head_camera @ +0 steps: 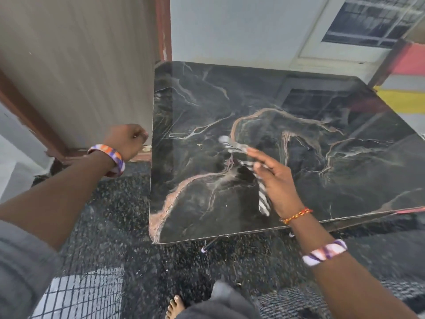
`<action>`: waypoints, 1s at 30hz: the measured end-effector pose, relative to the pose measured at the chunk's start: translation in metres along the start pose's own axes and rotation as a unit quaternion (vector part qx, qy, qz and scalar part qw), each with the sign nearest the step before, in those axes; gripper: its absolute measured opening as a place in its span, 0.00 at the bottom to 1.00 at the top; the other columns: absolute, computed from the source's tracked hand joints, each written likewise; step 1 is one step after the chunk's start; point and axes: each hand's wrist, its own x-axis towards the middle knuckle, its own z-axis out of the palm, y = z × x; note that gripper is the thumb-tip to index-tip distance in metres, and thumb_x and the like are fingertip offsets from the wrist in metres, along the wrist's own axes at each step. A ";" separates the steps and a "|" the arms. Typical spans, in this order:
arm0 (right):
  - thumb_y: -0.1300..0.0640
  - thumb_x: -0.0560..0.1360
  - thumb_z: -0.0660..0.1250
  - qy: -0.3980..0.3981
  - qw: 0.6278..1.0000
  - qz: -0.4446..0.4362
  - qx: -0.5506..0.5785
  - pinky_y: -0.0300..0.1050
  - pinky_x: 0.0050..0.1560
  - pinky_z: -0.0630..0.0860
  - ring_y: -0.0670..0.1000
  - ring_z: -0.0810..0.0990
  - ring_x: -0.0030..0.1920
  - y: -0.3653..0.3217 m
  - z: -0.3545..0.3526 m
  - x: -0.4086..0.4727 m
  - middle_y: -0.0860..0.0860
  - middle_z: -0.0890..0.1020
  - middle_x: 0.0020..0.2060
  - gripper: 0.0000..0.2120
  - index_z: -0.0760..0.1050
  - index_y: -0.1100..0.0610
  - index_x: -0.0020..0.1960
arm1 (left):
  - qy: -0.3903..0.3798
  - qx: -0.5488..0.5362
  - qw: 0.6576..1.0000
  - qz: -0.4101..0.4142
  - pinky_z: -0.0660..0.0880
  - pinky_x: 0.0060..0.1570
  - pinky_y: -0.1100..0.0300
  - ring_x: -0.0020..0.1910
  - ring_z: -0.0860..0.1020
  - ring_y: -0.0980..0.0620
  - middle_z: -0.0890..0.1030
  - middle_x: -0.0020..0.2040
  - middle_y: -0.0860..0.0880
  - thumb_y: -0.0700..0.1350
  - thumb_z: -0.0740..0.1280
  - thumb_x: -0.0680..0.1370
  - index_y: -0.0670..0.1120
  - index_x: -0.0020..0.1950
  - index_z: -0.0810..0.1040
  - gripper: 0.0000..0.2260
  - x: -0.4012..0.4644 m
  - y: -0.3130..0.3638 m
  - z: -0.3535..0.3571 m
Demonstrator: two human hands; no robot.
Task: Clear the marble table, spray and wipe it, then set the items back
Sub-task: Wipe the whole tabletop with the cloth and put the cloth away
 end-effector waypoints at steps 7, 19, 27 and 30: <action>0.67 0.75 0.63 -0.154 0.978 -0.019 -0.141 0.34 0.70 0.62 0.32 0.68 0.64 0.010 0.077 -0.041 0.41 0.75 0.62 0.18 0.77 0.48 0.59 | 0.029 -0.052 0.998 -0.005 0.71 0.56 0.53 0.57 0.76 0.38 0.80 0.56 0.37 0.41 0.61 0.78 0.37 0.57 0.77 0.12 -0.001 -0.001 0.012; 0.67 0.77 0.60 -0.444 0.894 0.048 0.041 0.40 0.66 0.68 0.50 0.73 0.65 -0.038 0.118 -0.029 0.58 0.73 0.66 0.16 0.71 0.67 0.64 | -0.017 0.006 1.000 -0.003 0.70 0.58 0.53 0.57 0.76 0.38 0.80 0.58 0.38 0.43 0.62 0.78 0.38 0.55 0.79 0.12 0.006 -0.014 -0.016; 0.67 0.75 0.63 0.194 0.977 0.046 0.080 0.43 0.50 0.77 0.51 0.82 0.49 -0.006 -0.055 0.040 0.53 0.83 0.53 0.14 0.78 0.55 0.58 | 0.000 0.034 0.998 0.059 0.73 0.57 0.49 0.55 0.77 0.36 0.81 0.55 0.37 0.42 0.64 0.76 0.41 0.53 0.80 0.10 0.040 0.047 0.020; 0.64 0.73 0.63 0.408 0.903 0.071 -0.112 0.40 0.61 0.69 0.55 0.76 0.61 0.036 -0.106 0.064 0.58 0.78 0.61 0.18 0.74 0.58 0.63 | 0.004 0.044 0.995 0.089 0.73 0.58 0.46 0.55 0.76 0.34 0.79 0.55 0.36 0.43 0.65 0.74 0.42 0.52 0.80 0.09 0.064 0.081 0.042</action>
